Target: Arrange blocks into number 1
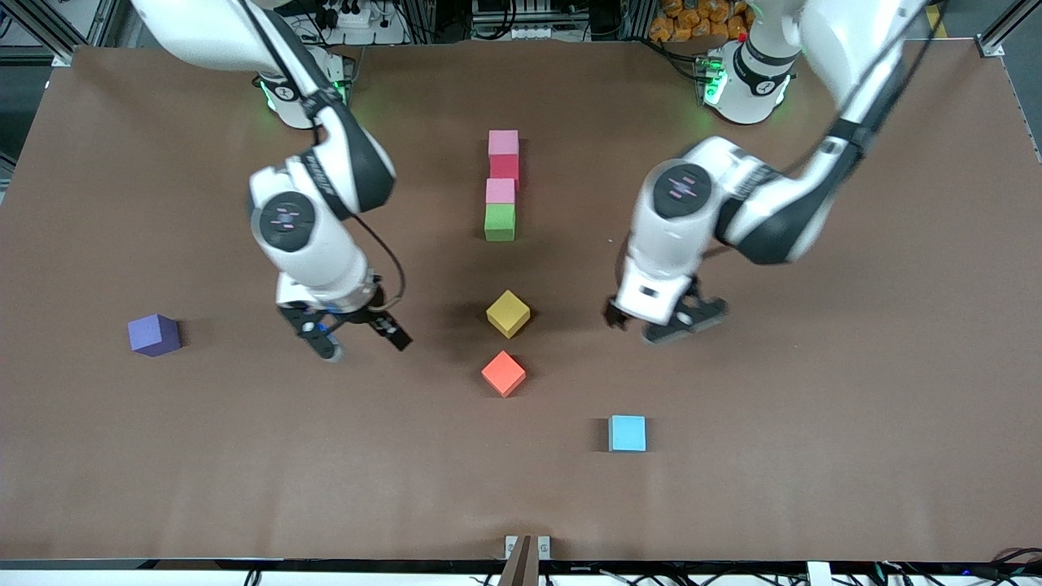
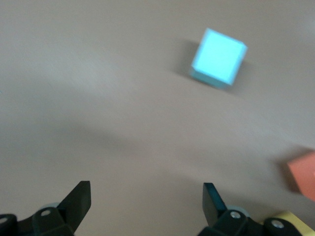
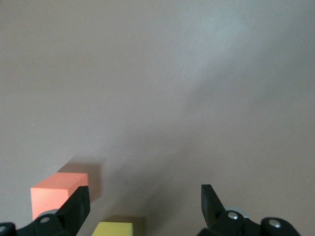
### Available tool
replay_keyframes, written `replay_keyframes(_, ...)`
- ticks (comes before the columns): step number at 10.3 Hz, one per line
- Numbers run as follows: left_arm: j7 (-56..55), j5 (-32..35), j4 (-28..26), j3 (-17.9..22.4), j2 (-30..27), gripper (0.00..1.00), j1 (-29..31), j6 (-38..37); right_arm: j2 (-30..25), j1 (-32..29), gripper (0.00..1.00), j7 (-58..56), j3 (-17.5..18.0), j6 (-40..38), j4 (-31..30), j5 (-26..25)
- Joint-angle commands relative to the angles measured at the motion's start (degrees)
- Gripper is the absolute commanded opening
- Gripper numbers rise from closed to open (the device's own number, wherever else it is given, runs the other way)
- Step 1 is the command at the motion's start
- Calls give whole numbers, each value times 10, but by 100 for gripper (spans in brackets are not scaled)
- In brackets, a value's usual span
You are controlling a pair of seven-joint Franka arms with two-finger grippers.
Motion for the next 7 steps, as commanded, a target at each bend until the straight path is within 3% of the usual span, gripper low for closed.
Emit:
replay_keyframes(1, 70, -2, 4, -10, -2, 100, 48, -10, 74, 45, 100, 83, 0, -9, 100, -32)
replay_keyframes(5, 163, -9, 8, -11, -9, 100, 107, -22, 163, 98, 100, 98, 0, -6, 181, -54)
replay_keyframes(7, 210, -9, 5, -12, -17, 100, 131, -39, 185, 113, 100, 52, 0, -6, 186, -54)
